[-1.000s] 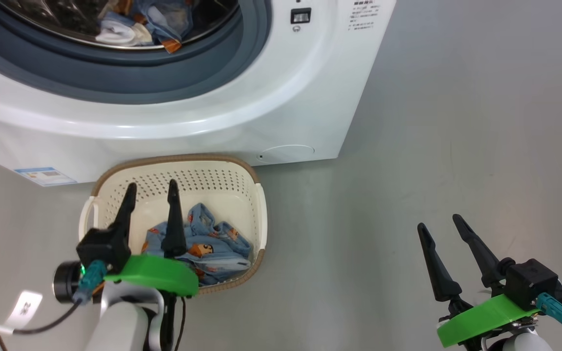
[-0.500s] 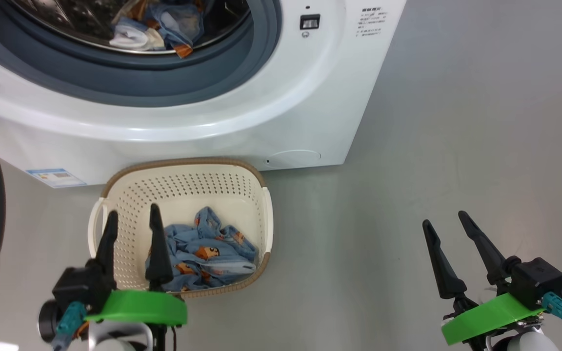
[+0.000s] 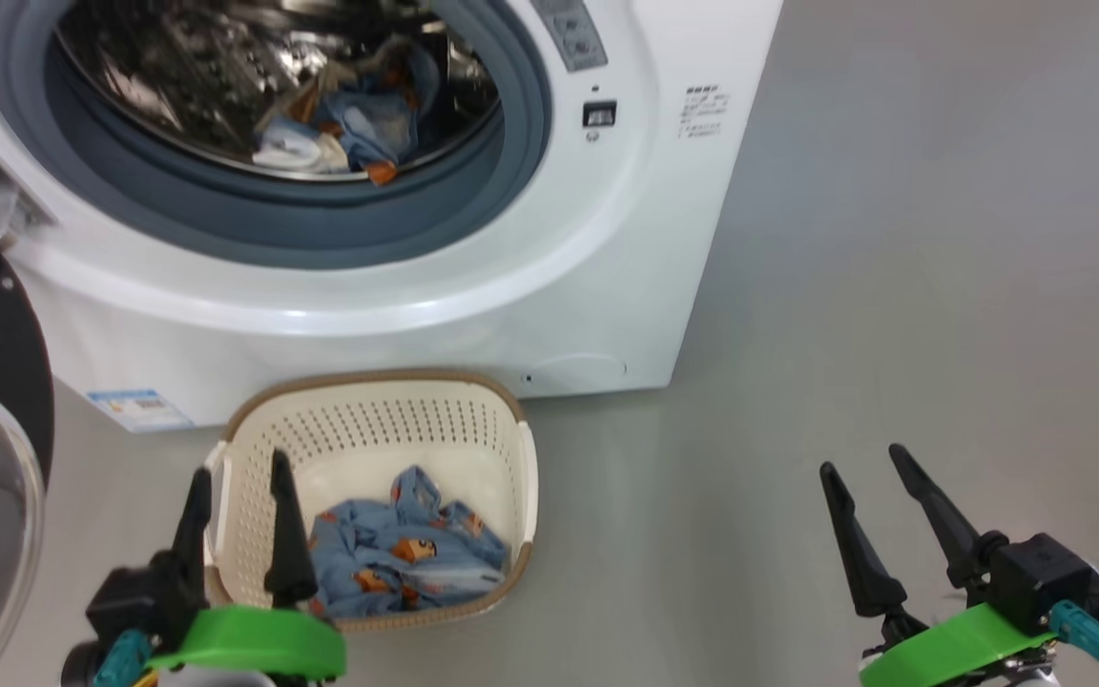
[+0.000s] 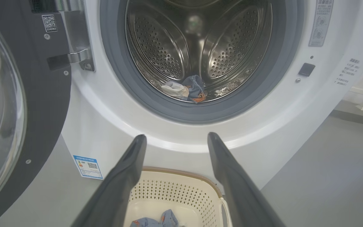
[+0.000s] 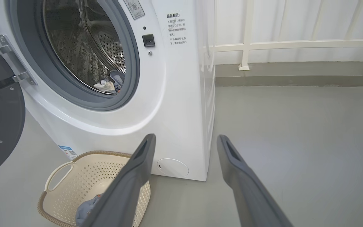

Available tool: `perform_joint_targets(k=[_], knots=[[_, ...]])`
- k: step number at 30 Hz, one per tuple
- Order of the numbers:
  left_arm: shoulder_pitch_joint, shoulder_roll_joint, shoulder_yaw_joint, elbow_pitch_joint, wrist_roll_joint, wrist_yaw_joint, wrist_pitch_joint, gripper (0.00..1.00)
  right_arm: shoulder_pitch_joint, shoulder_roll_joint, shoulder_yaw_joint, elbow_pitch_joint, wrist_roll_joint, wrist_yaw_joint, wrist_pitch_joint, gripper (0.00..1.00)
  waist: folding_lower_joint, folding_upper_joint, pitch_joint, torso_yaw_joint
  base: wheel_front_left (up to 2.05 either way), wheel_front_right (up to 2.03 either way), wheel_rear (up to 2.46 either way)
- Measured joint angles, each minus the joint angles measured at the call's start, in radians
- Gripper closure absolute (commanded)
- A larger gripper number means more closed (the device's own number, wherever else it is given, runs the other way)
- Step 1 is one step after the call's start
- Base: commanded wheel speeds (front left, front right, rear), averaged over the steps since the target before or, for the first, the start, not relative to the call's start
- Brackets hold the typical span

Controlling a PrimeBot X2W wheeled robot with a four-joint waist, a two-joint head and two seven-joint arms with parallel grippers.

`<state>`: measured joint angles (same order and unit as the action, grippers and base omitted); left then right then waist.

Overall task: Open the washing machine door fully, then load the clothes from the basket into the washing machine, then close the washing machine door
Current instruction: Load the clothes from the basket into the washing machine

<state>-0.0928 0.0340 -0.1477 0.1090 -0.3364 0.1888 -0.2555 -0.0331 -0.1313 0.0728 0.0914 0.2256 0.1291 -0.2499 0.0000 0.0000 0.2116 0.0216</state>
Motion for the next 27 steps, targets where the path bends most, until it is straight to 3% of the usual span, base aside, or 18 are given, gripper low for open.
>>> perform_joint_targets(k=[14,27], knots=[[0.122,0.001,0.064,0.045,-0.014,-0.011,0.0,0.0,0.071,0.007,-0.002,-0.009,-0.032,0.0,0.0,0.0,0.0,0.0,-0.158,-0.025,0.0,0.0,0.0],[0.137,0.003,0.087,0.043,-0.009,-0.028,0.0,0.0,0.088,0.008,-0.066,-0.025,-0.033,0.0,0.0,0.0,0.0,0.0,-0.167,-0.044,0.0,0.0,0.0]])
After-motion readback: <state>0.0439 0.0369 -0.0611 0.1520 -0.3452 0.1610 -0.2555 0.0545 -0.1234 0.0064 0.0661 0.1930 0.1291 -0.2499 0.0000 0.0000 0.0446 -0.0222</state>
